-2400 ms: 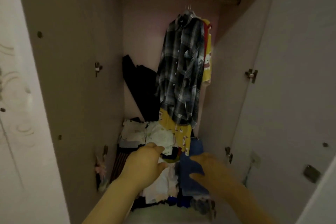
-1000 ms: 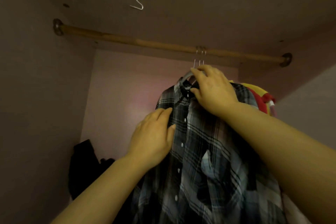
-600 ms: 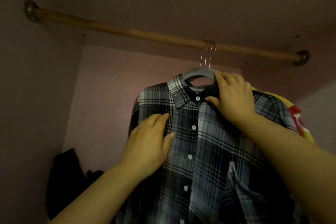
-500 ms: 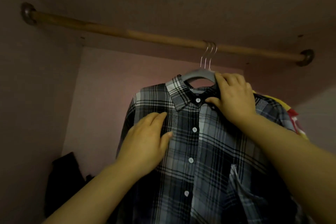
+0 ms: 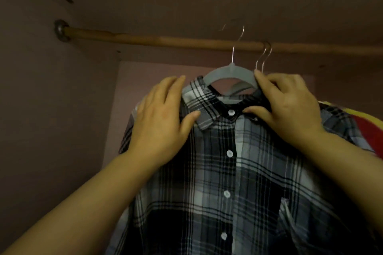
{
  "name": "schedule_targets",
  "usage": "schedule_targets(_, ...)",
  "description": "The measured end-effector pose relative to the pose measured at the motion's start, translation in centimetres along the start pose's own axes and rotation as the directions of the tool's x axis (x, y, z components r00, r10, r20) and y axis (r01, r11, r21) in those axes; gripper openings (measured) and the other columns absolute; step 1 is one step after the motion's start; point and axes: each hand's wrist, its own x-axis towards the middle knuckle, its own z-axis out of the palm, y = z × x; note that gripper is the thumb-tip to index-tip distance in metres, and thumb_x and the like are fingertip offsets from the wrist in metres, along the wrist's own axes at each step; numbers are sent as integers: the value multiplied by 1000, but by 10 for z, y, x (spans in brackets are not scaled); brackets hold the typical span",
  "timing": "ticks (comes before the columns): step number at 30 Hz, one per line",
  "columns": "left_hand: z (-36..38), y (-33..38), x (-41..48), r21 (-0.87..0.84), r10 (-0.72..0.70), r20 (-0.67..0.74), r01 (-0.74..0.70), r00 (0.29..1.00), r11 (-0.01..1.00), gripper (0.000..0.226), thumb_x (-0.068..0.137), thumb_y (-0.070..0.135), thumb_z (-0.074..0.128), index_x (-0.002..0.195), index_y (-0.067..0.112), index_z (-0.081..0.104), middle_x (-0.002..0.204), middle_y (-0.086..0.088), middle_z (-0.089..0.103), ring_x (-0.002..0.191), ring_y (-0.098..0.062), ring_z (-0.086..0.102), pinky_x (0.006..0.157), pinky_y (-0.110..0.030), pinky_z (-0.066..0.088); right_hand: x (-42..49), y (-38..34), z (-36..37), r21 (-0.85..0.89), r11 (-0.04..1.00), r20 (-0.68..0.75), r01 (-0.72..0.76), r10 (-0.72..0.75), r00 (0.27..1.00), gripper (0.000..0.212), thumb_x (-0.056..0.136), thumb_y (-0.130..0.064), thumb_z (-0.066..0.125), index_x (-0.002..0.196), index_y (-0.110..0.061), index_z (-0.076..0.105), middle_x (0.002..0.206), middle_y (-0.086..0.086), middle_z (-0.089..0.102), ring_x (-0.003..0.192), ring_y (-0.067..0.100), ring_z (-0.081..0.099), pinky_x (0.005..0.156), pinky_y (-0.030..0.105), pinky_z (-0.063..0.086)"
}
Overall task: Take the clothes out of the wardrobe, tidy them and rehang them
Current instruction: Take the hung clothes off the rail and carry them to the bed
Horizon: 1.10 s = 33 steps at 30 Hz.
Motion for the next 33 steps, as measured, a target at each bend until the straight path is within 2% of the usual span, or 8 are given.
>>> schedule_targets(4,-16,-7,-30,135,-28,92,15,995,991,85,78,64,39,147,18,22,144,-7,35,133,-27,30,110,-52,19,-32,-41,-1,135,988,-25,80,-77,997,73,77,-52,58,124,3,57,97,21,64,82,40,59,57,38,51)
schedule_targets(6,-25,-15,-61,166,-72,187,41,980,985,90,72,70,34,148,23,18,137,-7,44,125,-29,39,105,-53,25,-52,-65,1,207,972,-25,107,-104,994,68,80,-50,54,124,2,57,96,18,65,84,34,53,56,35,50)
schedule_targets(8,-38,-20,-96,187,-118,247,72,962,980,89,70,71,36,145,29,15,117,-6,54,103,-29,49,84,-44,39,-74,-88,4,289,948,-22,131,-130,991,65,82,-47,51,124,2,57,96,17,65,88,28,46,58,34,51)
schedule_targets(10,-55,-22,-129,241,-163,270,97,949,966,87,69,67,45,143,27,21,95,-5,54,76,-23,48,64,-33,35,-95,-115,6,385,911,-14,149,-155,988,64,82,-46,50,124,2,57,96,16,65,89,26,44,59,34,52)
schedule_targets(15,-106,-15,-199,391,-345,303,214,889,895,84,69,62,50,140,32,17,89,-6,53,65,-17,38,58,-31,32,-132,-180,-1,604,783,-26,152,-171,985,66,79,-48,59,123,2,57,94,16,66,91,25,45,62,32,52)
schedule_targets(25,-264,65,-301,790,-665,101,346,740,506,85,65,53,59,139,18,34,85,-9,59,60,-28,56,47,-38,48,-159,-332,-68,930,263,-231,257,-127,965,65,73,-41,59,124,-1,54,99,8,60,92,22,47,67,34,56)
schedule_targets(27,-297,88,-312,844,-693,48,343,719,414,82,66,54,56,137,16,40,84,-8,59,61,-28,57,48,-36,48,-156,-360,-95,949,147,-267,280,-100,958,65,73,-41,59,126,-3,52,103,4,54,93,22,47,68,35,55)
schedule_targets(33,-393,160,-339,939,-710,-130,317,692,137,79,65,52,59,133,14,49,85,-10,60,64,-30,59,54,-36,49,-146,-430,-196,941,-143,-315,307,-34,949,64,74,-41,58,126,-5,51,95,11,66,93,23,47,67,34,56)
